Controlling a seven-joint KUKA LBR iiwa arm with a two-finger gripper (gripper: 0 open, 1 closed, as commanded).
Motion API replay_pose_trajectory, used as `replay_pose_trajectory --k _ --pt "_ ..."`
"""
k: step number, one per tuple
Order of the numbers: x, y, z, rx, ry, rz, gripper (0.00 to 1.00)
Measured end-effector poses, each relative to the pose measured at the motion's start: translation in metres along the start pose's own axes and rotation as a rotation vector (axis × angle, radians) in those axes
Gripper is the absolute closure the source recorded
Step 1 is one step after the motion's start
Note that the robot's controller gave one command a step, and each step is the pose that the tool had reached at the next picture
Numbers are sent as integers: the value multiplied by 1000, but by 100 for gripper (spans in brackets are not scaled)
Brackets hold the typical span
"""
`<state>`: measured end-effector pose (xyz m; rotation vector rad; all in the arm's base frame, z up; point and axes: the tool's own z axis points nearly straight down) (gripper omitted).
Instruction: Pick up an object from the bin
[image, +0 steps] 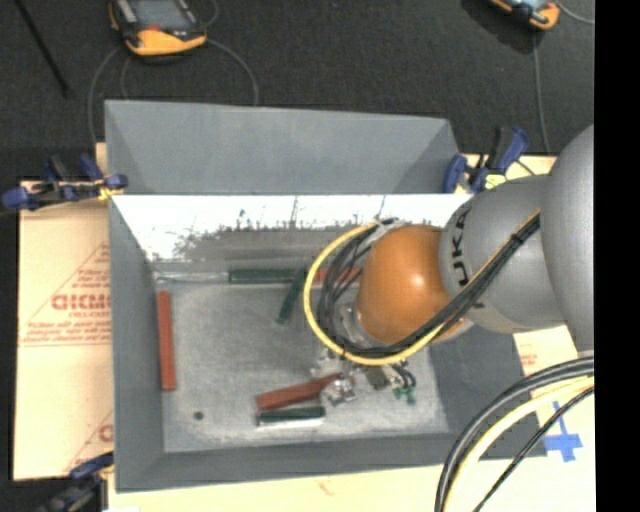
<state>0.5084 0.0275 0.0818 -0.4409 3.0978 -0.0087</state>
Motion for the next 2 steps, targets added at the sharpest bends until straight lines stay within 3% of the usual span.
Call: replay_pose_trajectory --k 1,2 --pt "22 -16 -33 -6 8 -54 100" --pt "-4 4 -130 -7 8 -68 100"
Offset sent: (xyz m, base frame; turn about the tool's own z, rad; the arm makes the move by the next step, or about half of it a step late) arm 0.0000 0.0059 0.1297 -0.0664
